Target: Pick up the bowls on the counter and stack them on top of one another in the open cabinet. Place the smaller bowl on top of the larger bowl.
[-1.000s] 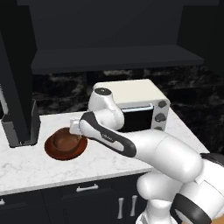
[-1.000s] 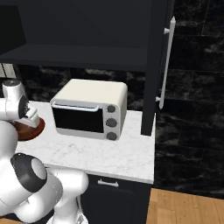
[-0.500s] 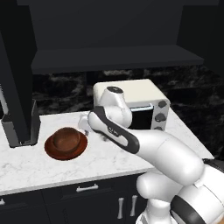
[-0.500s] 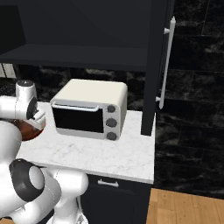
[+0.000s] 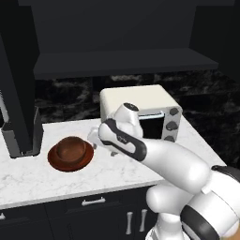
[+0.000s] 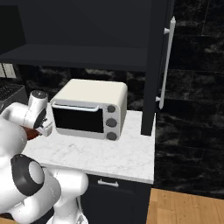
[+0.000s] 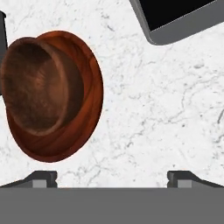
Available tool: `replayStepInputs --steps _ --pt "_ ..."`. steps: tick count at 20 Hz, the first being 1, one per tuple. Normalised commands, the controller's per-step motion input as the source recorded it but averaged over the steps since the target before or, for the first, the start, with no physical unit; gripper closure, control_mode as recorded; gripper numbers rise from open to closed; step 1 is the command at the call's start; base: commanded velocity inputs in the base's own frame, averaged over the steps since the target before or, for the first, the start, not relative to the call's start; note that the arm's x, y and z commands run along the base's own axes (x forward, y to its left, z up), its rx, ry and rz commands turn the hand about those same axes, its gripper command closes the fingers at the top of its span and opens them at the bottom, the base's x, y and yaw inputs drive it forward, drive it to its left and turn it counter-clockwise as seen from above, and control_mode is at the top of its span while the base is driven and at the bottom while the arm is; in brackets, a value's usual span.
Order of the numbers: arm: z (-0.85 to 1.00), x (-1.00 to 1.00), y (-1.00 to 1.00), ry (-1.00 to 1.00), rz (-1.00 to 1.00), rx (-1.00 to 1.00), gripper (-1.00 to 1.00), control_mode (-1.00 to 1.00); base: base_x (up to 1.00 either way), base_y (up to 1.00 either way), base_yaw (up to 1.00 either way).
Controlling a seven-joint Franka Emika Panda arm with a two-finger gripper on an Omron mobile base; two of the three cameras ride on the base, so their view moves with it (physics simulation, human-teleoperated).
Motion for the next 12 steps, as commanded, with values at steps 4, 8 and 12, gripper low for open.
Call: replayStepInputs --steps 4,8,12 --pt "-0.33 0.22 0.01 0.00 0.00 0.03 -1.00 -1.00 0.00 0.00 0.00" --pt "-0.25 0.37 0.12 0.00 0.00 0.01 -1.00 -1.00 0.00 0.00 0.00" --pt "-0.21 0.32 0.06 0.00 0.00 0.00 -1.00 -1.00 0.00 0.00 0.00"
